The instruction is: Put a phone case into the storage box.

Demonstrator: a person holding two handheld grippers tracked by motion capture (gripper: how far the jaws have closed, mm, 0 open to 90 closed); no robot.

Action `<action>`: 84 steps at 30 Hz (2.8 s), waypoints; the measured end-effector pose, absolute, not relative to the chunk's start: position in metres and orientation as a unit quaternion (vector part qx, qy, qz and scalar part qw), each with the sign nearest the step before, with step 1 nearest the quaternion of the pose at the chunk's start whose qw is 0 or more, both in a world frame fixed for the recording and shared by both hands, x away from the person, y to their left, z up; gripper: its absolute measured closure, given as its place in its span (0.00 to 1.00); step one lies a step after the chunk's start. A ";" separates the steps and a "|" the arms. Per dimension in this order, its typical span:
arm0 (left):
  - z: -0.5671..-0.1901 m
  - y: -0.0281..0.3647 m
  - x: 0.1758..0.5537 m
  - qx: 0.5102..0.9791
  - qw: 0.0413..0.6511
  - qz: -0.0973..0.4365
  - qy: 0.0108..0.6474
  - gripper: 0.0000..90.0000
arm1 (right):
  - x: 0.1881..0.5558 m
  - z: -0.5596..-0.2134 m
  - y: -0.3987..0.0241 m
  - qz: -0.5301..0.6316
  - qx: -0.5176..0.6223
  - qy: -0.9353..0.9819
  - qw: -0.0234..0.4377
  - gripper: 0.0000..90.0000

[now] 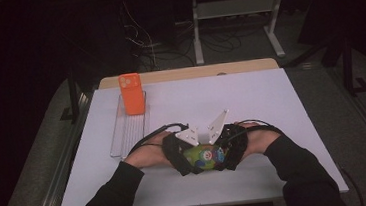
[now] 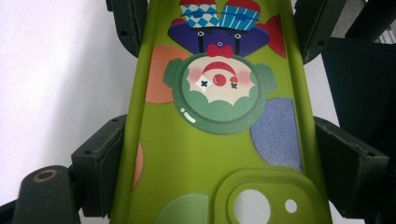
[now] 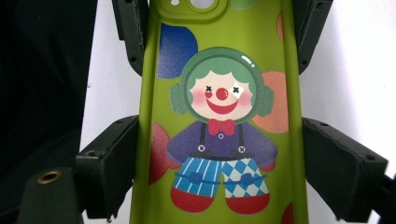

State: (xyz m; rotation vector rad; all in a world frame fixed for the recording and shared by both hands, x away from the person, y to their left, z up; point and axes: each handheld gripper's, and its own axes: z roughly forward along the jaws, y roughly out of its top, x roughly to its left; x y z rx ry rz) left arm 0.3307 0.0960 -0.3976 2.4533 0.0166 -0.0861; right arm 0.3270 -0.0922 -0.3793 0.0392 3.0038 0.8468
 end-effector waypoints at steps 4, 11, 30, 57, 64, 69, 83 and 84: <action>-0.397 0.096 0.330 0.941 0.337 -0.035 0.009 0.17 | 0.328 -0.380 -0.094 0.275 0.022 0.961 -0.005 0.16; -0.394 0.101 0.333 0.938 0.345 -0.016 0.037 0.17 | 0.334 -0.380 -0.106 0.304 0.068 0.950 -0.001 0.02; -0.390 0.116 0.338 0.933 0.319 0.052 0.156 0.17 | 0.335 -0.386 -0.154 0.359 0.280 0.890 0.034 0.03; -0.386 0.120 0.339 0.908 0.331 0.064 0.249 0.17 | 0.305 -0.423 -0.144 0.389 0.381 0.830 0.122 0.03; -0.388 0.117 0.337 0.910 0.330 0.057 0.244 0.17 | 0.302 -0.423 -0.140 0.378 0.354 0.841 0.156 0.03; -0.388 0.117 0.337 0.911 0.329 0.054 0.241 0.17 | 0.300 -0.422 -0.135 0.361 0.331 0.849 0.197 0.03; -0.389 0.117 0.339 0.911 0.332 0.050 0.240 0.17 | 0.291 -0.422 -0.124 0.323 0.254 0.865 0.289 0.03; -0.389 0.117 0.339 0.911 0.331 0.049 0.240 0.17 | 0.290 -0.422 -0.123 0.322 0.249 0.865 0.293 0.03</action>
